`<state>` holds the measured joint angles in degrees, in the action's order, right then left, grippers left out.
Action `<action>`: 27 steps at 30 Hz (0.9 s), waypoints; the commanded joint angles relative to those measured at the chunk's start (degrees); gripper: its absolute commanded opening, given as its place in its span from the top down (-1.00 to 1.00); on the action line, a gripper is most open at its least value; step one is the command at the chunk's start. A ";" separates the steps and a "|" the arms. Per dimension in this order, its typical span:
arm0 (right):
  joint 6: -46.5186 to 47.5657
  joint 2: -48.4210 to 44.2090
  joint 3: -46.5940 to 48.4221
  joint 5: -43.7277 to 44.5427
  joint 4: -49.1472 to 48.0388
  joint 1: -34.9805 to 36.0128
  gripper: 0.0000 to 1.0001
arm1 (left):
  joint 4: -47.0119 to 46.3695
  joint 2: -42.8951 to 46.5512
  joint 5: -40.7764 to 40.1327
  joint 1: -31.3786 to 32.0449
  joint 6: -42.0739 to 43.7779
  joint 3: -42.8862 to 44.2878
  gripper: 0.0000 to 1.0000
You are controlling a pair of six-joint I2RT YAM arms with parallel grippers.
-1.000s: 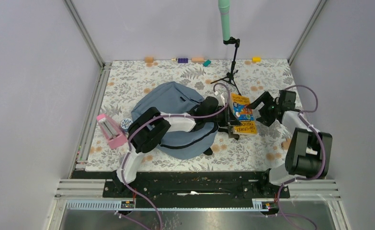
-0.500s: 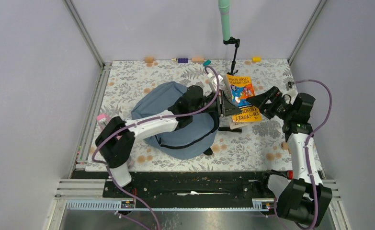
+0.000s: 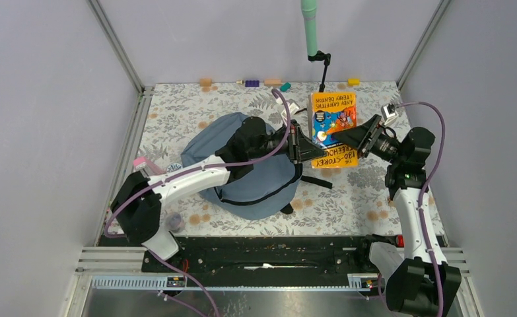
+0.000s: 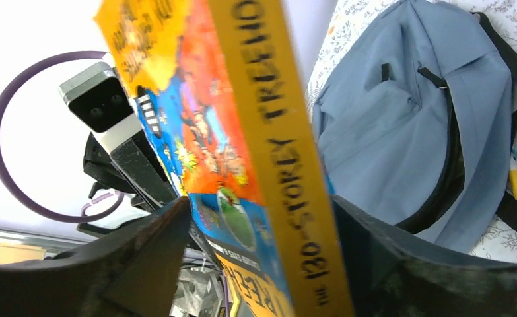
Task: Pack the student bag
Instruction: Pick up the book from the center of the board.
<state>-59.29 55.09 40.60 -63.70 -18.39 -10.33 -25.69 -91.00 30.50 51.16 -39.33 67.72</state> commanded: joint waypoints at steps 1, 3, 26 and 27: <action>-7.75 -2.59 1.19 -1.62 -7.94 1.27 -0.39 | -3.01 5.04 -0.41 0.47 4.28 -0.06 1.00; -6.51 -3.19 1.53 -0.86 -5.85 1.27 0.19 | 0.98 6.21 -1.69 0.51 6.59 0.04 1.00; 26.05 -5.66 7.61 20.61 40.12 1.27 0.95 | 58.63 22.04 -30.86 8.48 36.86 -5.87 -0.98; 26.00 -5.83 7.42 20.68 40.13 1.27 0.96 | 59.78 20.90 -33.15 10.19 37.90 -5.85 -0.98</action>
<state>-35.16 50.26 47.59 -43.46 22.04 -9.37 24.38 -67.35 6.76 55.55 -9.37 62.04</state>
